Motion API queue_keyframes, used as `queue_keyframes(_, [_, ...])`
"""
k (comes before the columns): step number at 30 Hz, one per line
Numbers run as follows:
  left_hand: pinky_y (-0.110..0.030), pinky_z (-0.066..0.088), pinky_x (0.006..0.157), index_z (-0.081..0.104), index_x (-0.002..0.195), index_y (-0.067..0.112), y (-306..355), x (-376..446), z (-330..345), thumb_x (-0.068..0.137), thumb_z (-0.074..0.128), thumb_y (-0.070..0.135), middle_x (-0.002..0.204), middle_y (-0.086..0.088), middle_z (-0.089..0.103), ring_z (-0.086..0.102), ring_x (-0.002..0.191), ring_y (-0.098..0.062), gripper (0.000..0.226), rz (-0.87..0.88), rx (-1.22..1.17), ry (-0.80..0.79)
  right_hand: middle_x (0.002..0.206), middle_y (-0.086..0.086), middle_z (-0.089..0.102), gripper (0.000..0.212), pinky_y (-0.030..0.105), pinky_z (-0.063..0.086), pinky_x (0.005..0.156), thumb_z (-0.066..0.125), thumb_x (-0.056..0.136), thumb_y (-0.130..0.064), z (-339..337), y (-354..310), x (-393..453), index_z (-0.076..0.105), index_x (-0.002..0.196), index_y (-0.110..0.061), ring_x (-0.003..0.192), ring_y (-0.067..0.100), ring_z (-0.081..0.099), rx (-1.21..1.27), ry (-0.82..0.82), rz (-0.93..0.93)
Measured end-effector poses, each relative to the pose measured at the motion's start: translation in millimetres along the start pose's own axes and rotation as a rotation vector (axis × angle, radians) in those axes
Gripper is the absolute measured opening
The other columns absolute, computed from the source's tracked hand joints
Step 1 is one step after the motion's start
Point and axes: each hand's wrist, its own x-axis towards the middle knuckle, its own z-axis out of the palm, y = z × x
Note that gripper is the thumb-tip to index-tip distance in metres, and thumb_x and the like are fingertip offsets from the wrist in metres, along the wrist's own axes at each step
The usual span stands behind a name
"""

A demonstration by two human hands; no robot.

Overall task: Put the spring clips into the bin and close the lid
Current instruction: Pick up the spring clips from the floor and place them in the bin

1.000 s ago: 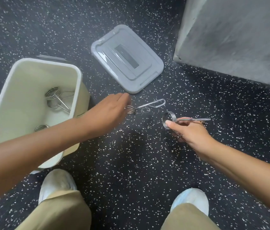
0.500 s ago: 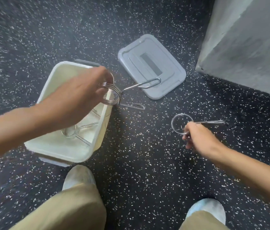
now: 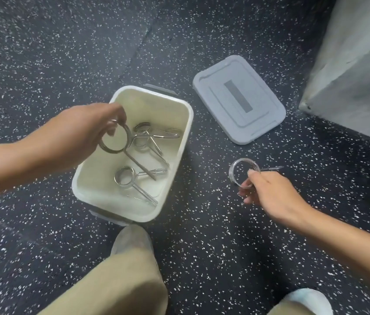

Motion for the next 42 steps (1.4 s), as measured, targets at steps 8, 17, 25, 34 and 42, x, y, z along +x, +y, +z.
queue_keyframes(8, [-0.030, 0.044, 0.058, 0.051, 0.104, 0.031, -28.8, 1.0, 45.1, 0.085, 0.042, -0.012, 0.092, 0.007, 0.061, 0.061, 0.080, -0.021, 0.048, -0.049, 0.113, -0.176, 0.069, -0.002, 0.078, 0.051, 0.044, 0.058, 0.081, 0.045, 0.103, -0.038, 19.7, -21.8, 2.9, 0.075, 0.070, -0.013, 0.064, 0.016, 0.076, 0.030, -0.015, -0.045])
queue_keyframes(17, [-0.036, 0.040, 0.063, 0.054, 0.108, 0.015, -29.0, 1.3, 95.5, 0.086, 0.049, -0.002, 0.093, -0.005, 0.059, 0.054, 0.073, -0.028, 0.027, -0.096, 0.190, -0.404, 0.067, -0.004, 0.078, 0.056, 0.048, 0.059, 0.082, 0.043, 0.105, -0.041, 24.4, -48.5, 2.5, 0.075, 0.068, -0.014, 0.062, 0.015, 0.075, 0.050, 0.011, -0.103])
queue_keyframes(25, [-0.037, 0.037, 0.058, 0.052, 0.109, 0.012, -33.0, -6.5, 106.1, 0.088, 0.049, -0.004, 0.087, -0.001, 0.037, 0.041, 0.062, -0.023, 0.027, -0.111, 0.249, -0.434, 0.068, 0.001, 0.078, 0.066, 0.035, 0.054, 0.082, 0.030, 0.106, -0.041, 2.4, -107.4, -0.2, 0.076, 0.067, -0.015, 0.069, 0.015, 0.072, -0.226, 0.001, -0.310])
queue_keyframes(34, [-0.038, 0.039, 0.062, 0.054, 0.109, 0.011, -27.3, -9.9, 92.0, 0.098, 0.049, 0.020, 0.094, -0.004, 0.048, 0.053, 0.077, -0.028, 0.015, -0.161, 0.176, -0.384, 0.057, 0.015, 0.062, 0.058, 0.042, 0.053, 0.059, 0.034, 0.094, -0.036, 14.0, -208.7, 17.6, 0.069, 0.064, -0.002, 0.058, 0.035, 0.060, -0.447, 0.077, -0.549])
queue_keyframes(42, [-0.045, 0.054, 0.065, 0.054, 0.103, 0.018, -27.6, -30.7, 71.1, 0.097, 0.047, 0.040, 0.093, -0.001, 0.054, 0.061, 0.076, -0.033, 0.024, -0.071, 0.087, -0.201, 0.097, 0.007, 0.060, 0.033, 0.032, 0.034, 0.069, 0.038, 0.098, -0.035, 87.3, -235.2, 72.3, 0.053, 0.079, -0.014, 0.088, 0.028, 0.051, -0.732, -0.028, -0.437])
